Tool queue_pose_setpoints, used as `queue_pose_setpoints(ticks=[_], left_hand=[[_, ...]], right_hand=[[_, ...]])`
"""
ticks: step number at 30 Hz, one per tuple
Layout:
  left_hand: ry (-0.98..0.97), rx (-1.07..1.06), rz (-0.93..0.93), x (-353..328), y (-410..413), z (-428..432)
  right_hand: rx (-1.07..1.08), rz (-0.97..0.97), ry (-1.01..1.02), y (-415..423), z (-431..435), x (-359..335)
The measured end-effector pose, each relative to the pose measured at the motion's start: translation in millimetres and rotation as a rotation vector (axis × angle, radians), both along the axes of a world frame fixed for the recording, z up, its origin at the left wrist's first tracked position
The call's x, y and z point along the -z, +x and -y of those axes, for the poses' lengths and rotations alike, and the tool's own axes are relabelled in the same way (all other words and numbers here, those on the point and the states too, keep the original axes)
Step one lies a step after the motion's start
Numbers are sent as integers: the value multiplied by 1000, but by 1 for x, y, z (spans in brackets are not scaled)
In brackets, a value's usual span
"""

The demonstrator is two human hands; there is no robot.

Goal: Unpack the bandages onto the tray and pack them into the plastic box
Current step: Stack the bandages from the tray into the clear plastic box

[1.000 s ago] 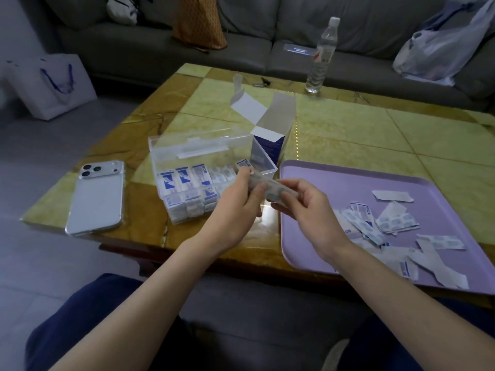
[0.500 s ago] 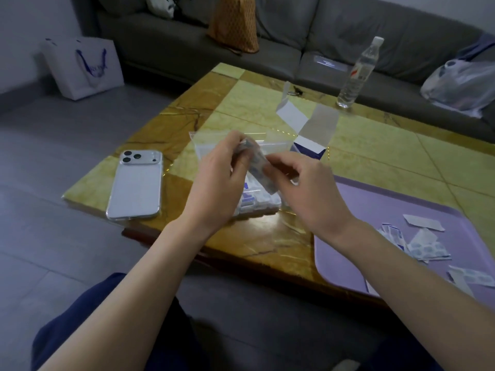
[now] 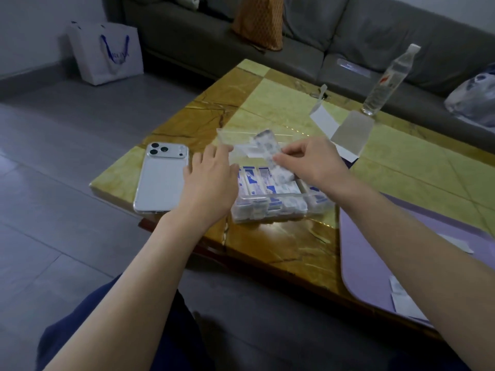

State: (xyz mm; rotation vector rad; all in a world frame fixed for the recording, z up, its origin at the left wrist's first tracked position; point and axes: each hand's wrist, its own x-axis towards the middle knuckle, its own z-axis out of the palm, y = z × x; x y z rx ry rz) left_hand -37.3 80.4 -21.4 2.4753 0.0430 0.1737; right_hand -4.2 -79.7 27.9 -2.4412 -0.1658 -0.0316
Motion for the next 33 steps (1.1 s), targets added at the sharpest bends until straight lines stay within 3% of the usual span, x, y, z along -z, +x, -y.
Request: queue_pose_setpoints(ticks=[6, 12, 15, 24, 33], left_hand=[[25, 44, -97, 3, -2, -2], [10, 42, -109, 3, -2, -1], [21, 47, -107, 4, -2, -1], [31, 52, -117, 3, -3, 0], [12, 46, -132, 2, -5, 1]], right_hand=[[-5, -282, -79, 18, -26, 18], [-13, -379, -70, 20, -50, 23], [-16, -335, -184, 23, -52, 25], [-43, -304, -227, 25, -52, 27], [-30, -131, -363, 29, -44, 30]])
